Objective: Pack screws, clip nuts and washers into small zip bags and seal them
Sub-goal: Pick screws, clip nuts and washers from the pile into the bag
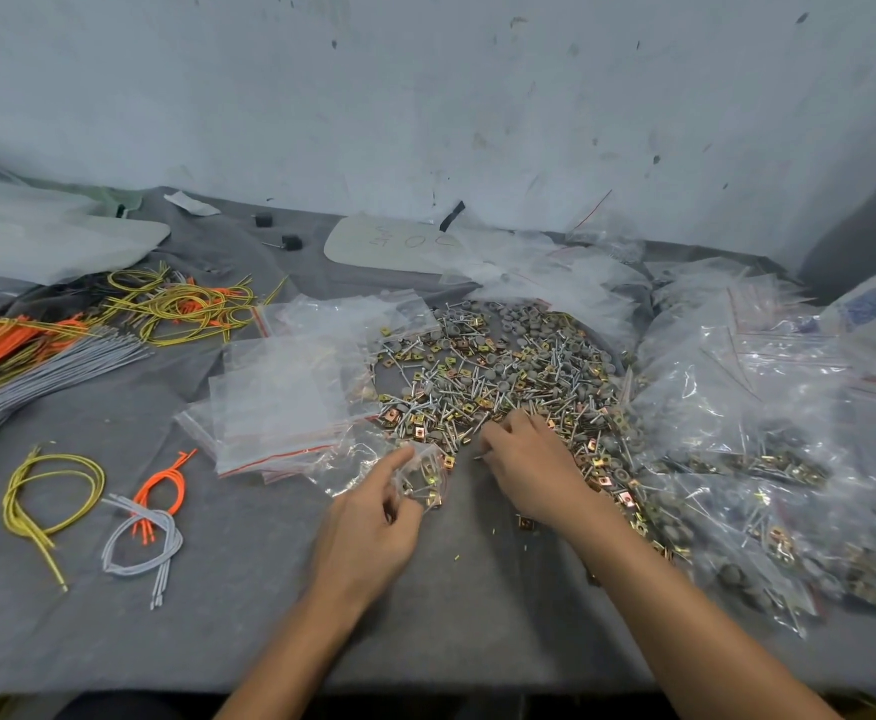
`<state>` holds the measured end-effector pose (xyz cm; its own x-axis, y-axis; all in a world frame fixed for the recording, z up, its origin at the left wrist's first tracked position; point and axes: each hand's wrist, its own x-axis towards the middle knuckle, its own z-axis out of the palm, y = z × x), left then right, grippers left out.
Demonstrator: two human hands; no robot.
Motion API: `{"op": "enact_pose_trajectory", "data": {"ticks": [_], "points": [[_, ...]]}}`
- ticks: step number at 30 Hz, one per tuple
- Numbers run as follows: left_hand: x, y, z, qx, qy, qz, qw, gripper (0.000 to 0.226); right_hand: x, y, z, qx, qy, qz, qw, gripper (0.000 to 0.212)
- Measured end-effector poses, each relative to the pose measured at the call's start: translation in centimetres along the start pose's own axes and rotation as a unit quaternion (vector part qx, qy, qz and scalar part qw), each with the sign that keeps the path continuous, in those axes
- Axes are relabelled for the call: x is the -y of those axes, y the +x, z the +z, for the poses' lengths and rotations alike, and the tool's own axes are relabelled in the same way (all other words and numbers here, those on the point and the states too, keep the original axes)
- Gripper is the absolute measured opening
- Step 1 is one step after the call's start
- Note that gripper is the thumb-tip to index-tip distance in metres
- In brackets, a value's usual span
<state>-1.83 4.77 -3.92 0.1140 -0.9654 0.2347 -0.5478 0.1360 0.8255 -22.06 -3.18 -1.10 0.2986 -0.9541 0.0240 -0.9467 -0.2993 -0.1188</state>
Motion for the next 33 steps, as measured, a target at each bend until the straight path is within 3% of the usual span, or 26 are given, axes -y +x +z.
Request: {"op": "enact_pose_trajectory", "data": {"ticks": [2,5,9,17,22,29,33], "points": [[-0.1,-0.1,0.0,0.004,0.001,0.005,1.0,0.061,0.5,-0.6,-0.3,-0.021,0.011,-0.002,1.0,0.01],[-0.1,-0.2,0.0,0.003,0.011,0.014,1.0,0.062,1.3,-2.1,-1.3,-0.061,0.128,-0.007,0.99,0.008],[-0.1,-0.2,0.0,-0.002,0.021,0.022,1.0,0.063,3.4,-4.4,-1.9,-0.058,0.226,-0.062,0.97,0.007],[-0.3,-0.2,-0.1,-0.011,0.008,0.012,1.0,0.052,7.5,-4.1,-0.3,-0.056,0.192,-0.052,0.978,0.015],[-0.2,-0.2,-0.2,-0.015,-0.012,0.013,1.0,0.053,7.4,-4.4,-0.3,-0.003,0.255,-0.064,0.965,0.029],[-0.3,-0.3,-0.3,-0.021,-0.032,0.014,0.999,0.057,7.0,-4.7,-0.4,0.077,0.194,-0.098,0.973,0.036],[-0.2,-0.2,-0.1,-0.021,-0.019,0.018,0.999,0.053,5.9,-4.7,-1.2,-0.019,0.272,-0.08,0.959,0.034]]}}
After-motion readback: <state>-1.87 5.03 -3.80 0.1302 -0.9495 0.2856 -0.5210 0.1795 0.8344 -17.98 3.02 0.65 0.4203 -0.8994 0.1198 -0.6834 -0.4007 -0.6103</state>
